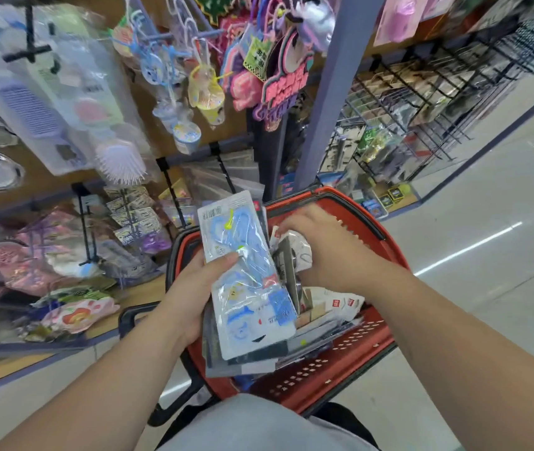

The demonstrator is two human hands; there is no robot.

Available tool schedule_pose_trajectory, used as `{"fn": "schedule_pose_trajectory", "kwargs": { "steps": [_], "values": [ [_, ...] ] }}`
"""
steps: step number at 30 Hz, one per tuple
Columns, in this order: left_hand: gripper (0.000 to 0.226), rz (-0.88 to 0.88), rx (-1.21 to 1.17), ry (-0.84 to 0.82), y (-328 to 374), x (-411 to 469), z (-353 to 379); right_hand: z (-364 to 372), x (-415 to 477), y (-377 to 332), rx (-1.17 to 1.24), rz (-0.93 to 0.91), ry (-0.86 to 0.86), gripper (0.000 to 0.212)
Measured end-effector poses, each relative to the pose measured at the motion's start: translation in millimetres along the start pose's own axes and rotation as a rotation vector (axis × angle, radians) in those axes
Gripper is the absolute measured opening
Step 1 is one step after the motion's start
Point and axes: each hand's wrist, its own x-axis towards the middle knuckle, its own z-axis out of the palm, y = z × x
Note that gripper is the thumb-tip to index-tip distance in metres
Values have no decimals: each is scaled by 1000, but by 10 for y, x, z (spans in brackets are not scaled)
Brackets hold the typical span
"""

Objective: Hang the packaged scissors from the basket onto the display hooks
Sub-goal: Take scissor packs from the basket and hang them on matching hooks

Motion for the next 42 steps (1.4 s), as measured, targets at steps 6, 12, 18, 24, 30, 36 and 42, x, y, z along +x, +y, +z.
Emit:
{"fn": "schedule_pose_trajectory", "kwargs": {
  "steps": [6, 12, 18, 24, 30, 36, 42],
  "values": [
    [62, 18, -37, -2, -22, -7, 9, 635, -282, -6, 1040, 417, -179, 43],
    [58, 25, -75, 65, -167, 34, -39, 883, -235, -144, 1586, 526, -4, 29],
    [58, 22, -122, 110, -140, 28, -12, 869, -149, -112, 1500, 579, 239, 51],
    [59, 31, -154, 108, -126, -118, 100, 689, -107, -15, 1446, 462, 167, 39],
    [59, 70, -176, 147, -201, -302, 249, 678, -147, 147, 1440, 554, 299, 4],
    [53, 58, -231, 265, -356, -409, 373, 737, -225, 465, 1508, 560, 211, 90],
    [37, 80, -341, 285, -282, -602, 328, 713, -345, 476, 1506, 505, 135, 69]
  ]
}}
